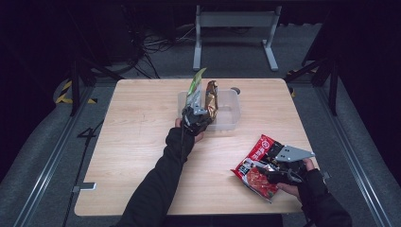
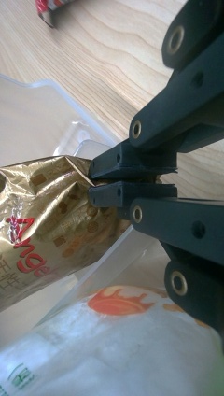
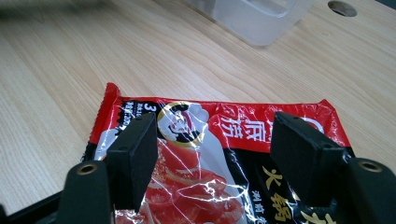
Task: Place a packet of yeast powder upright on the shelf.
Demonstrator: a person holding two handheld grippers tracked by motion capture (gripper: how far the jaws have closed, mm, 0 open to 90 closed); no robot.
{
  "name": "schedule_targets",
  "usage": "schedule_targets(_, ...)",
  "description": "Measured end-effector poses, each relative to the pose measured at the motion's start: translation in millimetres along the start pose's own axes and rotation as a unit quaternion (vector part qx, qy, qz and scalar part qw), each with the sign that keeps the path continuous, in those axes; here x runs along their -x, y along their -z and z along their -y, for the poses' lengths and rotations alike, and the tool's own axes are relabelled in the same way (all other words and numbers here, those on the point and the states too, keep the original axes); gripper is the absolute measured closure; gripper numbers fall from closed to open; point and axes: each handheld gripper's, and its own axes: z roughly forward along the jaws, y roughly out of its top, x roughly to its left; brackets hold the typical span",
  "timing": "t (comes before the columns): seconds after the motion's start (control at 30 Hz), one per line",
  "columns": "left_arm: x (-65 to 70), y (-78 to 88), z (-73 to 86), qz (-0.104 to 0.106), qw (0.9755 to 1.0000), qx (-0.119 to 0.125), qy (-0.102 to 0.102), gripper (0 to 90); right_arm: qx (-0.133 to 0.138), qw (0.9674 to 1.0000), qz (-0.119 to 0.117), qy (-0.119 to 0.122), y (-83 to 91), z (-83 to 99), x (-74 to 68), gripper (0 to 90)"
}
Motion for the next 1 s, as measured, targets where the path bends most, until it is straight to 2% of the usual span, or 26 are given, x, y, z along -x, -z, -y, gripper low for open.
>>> schedule_targets(0.1, -0.2, -3.7, -1.8, 0.000, 1.0000, -0.006, 0.002, 85.6, -0.001, 1.0000, -0.001, 0.001, -0.9, 0.1, -0.5, 32.8)
schedule_targets(0.13, -0.9, -7.5, -4.6, -0.002, 0.9998, -0.017, -0.001, 85.7, -0.002, 1.0000, -0.001, 0.001, -1.0, 0.2, -0.4, 32.8)
schedule_targets(0.2, -0.9, -8.8, -5.3, -0.004, 0.9997, -0.022, -0.003, 85.7, -0.001, 1.0000, -0.001, 0.000, -0.9, 0.3, -0.3, 32.8)
schedule_targets(0.27, 0.8, -12.4, -7.2, -0.014, 0.9994, -0.031, -0.007, 85.6, 0.001, 1.0000, -0.001, 0.000, 0.4, 0.2, 0.1, 32.7)
schedule_targets(0.4, 0.3, -10.9, -6.7, -0.011, 0.9995, -0.027, -0.007, 84.7, 0.003, 1.0000, -0.001, -0.003, 2.2, 0.9, 1.3, 32.4)
schedule_targets(0.43, -0.7, -6.7, -4.9, 0.001, 0.9999, -0.011, -0.010, 82.9, 0.004, 1.0000, -0.002, -0.004, 2.7, 0.9, 1.7, 32.4)
schedule_targets(0.47, -0.8, -3.3, -3.8, 0.008, 0.9999, 0.001, -0.015, 77.0, 0.006, 1.0000, -0.001, -0.004, 3.6, 0.8, 2.1, 32.2)
schedule_targets(0.57, 0.8, 9.9, -0.5, 0.017, 0.9991, 0.019, -0.034, 64.5, 0.010, 0.9999, -0.001, -0.009, 5.9, 0.9, 3.8, 31.8)
schedule_targets(0.67, 2.5, 24.2, 4.3, 0.035, 0.9974, 0.039, -0.050, 58.3, 0.016, 0.9998, 0.000, -0.015, 8.5, 0.7, 6.6, 31.8)
schedule_targets(0.7, 2.5, 24.2, 4.3, 0.035, 0.9974, 0.039, -0.050, 56.1, 0.016, 0.9998, 0.000, -0.015, 8.5, 0.7, 6.6, 31.8)
schedule_targets(0.8, 6.1, 40.5, 9.9, 0.049, 0.9952, 0.054, -0.065, 53.7, 0.017, 0.9997, 0.004, -0.016, 10.6, 0.7, 7.8, 32.0)
schedule_targets(0.87, 9.3, 51.1, 14.5, 0.049, 0.9940, 0.058, -0.079, 51.8, 0.017, 0.9997, 0.006, -0.015, 11.1, 0.7, 8.1, 32.1)
schedule_targets(0.97, 12.9, 69.1, 25.3, 0.066, 0.9912, 0.061, -0.097, 47.2, 0.018, 0.9996, 0.008, -0.020, 12.8, 1.4, 11.0, 32.4)
schedule_targets(1.0, 14.2, 74.1, 28.3, 0.065, 0.9901, 0.063, -0.107, 45.7, 0.017, 0.9996, 0.010, -0.021, 13.3, 1.7, 12.3, 32.5)
